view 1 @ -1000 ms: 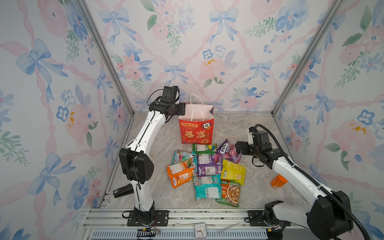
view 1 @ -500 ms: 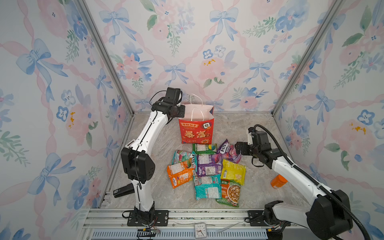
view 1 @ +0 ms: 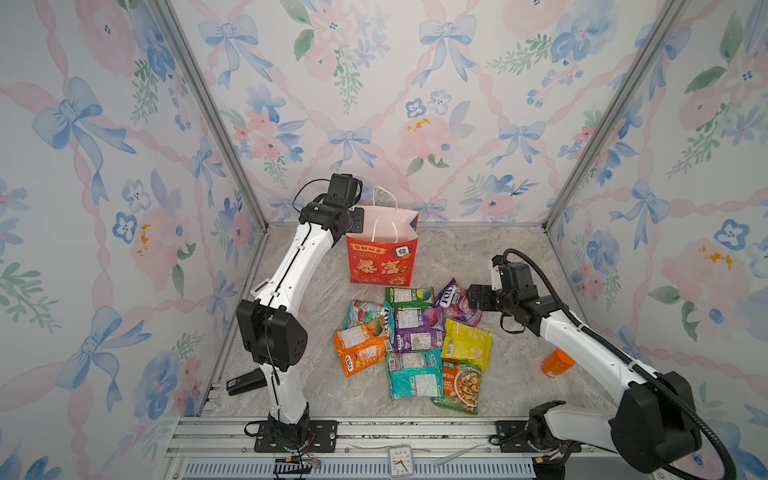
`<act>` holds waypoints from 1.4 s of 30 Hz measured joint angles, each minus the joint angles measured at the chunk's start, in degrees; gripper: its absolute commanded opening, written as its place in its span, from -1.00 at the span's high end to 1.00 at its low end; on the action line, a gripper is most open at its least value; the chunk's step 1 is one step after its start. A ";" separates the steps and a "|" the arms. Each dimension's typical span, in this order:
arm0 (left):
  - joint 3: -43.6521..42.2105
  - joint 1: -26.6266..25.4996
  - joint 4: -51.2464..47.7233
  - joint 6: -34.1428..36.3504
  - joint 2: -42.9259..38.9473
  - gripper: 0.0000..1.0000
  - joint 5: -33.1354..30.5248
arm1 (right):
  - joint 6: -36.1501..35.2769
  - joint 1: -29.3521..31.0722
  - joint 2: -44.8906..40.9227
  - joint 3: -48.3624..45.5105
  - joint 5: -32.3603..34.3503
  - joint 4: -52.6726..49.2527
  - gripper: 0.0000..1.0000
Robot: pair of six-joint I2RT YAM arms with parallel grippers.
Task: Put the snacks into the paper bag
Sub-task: 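Grasp the paper bag's rim with the left gripper and pull it nearer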
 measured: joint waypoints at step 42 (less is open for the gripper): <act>-35.87 10.91 -0.13 -2.78 -32.65 -0.73 1.60 | 2.60 4.04 4.28 3.80 -4.61 2.51 -0.93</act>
